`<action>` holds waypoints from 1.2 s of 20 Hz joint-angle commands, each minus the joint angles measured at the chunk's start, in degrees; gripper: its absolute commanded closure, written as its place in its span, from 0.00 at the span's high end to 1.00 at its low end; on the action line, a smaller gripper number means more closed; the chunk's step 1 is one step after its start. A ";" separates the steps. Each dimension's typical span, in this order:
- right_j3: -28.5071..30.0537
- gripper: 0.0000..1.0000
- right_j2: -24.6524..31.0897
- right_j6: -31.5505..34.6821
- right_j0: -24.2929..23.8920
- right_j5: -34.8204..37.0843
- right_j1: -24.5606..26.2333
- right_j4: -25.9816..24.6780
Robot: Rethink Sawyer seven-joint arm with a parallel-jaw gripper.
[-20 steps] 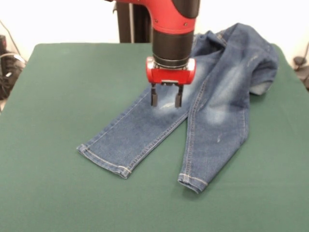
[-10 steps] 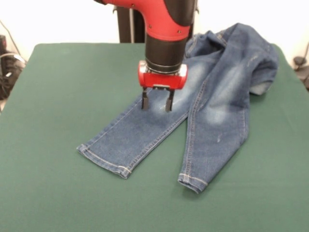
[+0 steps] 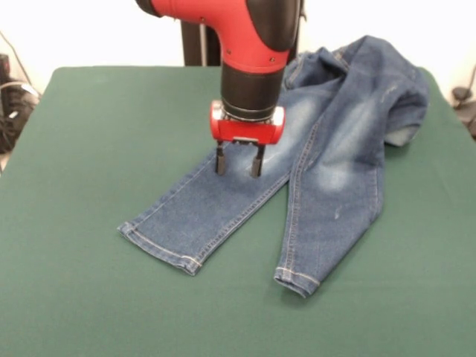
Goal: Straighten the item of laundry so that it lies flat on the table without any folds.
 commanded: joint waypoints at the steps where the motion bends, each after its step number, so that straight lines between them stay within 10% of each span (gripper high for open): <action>1: -4.14 1.00 2.44 7.98 1.24 3.28 6.28 0.66; 24: -7.76 1.00 12.90 4.49 -5.67 -1.79 15.51 -0.42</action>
